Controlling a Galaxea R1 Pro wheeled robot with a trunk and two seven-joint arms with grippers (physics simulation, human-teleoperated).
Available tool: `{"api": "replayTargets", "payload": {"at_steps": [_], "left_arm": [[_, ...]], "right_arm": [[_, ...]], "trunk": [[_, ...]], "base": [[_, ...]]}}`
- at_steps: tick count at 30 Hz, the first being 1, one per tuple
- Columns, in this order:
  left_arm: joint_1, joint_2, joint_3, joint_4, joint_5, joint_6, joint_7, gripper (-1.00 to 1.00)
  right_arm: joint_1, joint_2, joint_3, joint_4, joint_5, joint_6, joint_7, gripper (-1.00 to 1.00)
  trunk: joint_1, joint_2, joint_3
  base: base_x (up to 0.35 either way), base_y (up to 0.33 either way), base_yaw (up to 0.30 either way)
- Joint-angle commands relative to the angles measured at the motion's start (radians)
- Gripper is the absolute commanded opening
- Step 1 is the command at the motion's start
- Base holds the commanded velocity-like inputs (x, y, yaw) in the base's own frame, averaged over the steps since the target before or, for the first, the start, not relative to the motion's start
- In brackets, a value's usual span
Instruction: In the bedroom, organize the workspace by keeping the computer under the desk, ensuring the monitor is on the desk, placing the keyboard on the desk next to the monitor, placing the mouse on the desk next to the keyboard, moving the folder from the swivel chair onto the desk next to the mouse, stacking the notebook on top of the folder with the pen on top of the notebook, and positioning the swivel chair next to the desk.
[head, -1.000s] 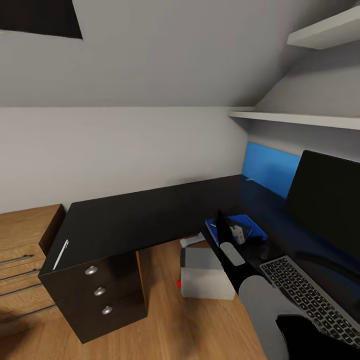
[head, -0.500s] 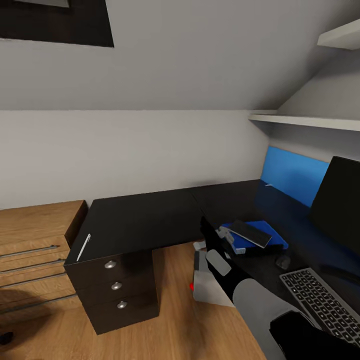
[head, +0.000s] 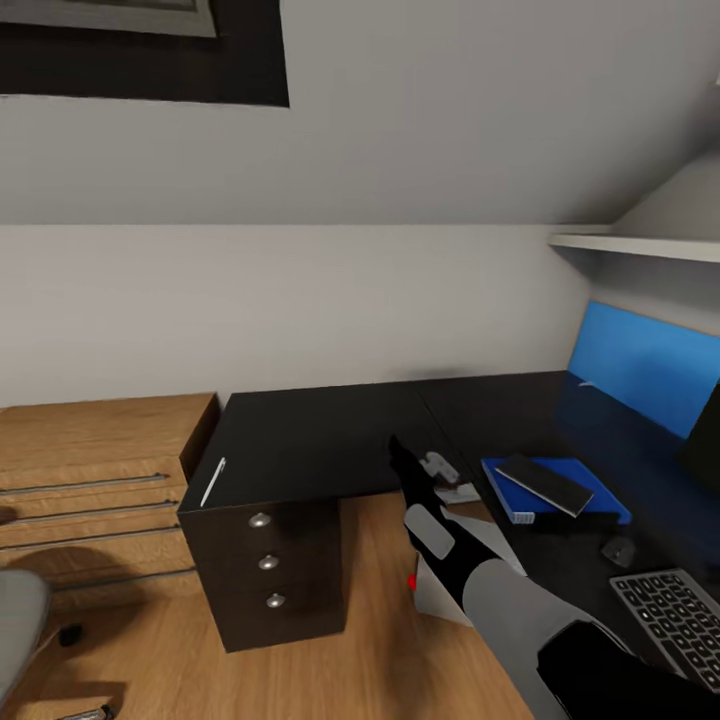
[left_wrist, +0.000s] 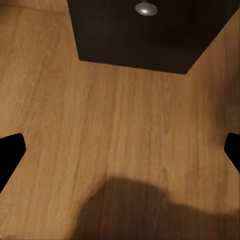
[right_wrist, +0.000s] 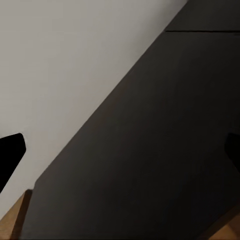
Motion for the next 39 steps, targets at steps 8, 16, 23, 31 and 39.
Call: {"api": "replayTargets", "payload": {"at_steps": [8,16,23,31,39], "left_arm": [[0.000,0.000,-0.005,-0.001,0.011,-0.007,0.007,1.00],[0.000,-0.002,-0.005,-0.001,0.011,-0.007,0.007,1.00],[0.000,-0.001,-0.005,-0.001,0.011,-0.007,0.007,1.00],[0.000,-0.002,-0.005,-0.001,0.007,-0.007,0.006,1.00],[0.000,-0.001,-0.005,-0.001,0.006,-0.007,0.005,1.00]], "right_arm": [[-0.001,0.000,0.014,0.001,-0.008,-0.005,-0.001,1.00],[-0.001,0.000,0.023,0.001,-0.008,-0.004,-0.001,1.00],[-0.001,0.000,0.052,-0.008,-0.007,0.004,0.007,1.00],[-0.001,0.000,0.106,-0.033,-0.004,0.086,0.026,1.00],[-0.001,0.000,0.151,-0.037,-0.005,0.084,0.032,1.00]], "trunk": [[0.000,-0.001,0.004],[0.000,-0.001,0.009],[0.000,-0.001,0.009],[0.000,-0.001,0.009],[0.000,-0.001,0.009]], "base": [[0.000,0.000,0.259],[0.000,0.000,0.262],[-0.006,0.011,0.234],[-0.067,0.223,0.040],[0.080,0.321,0.001]]}}
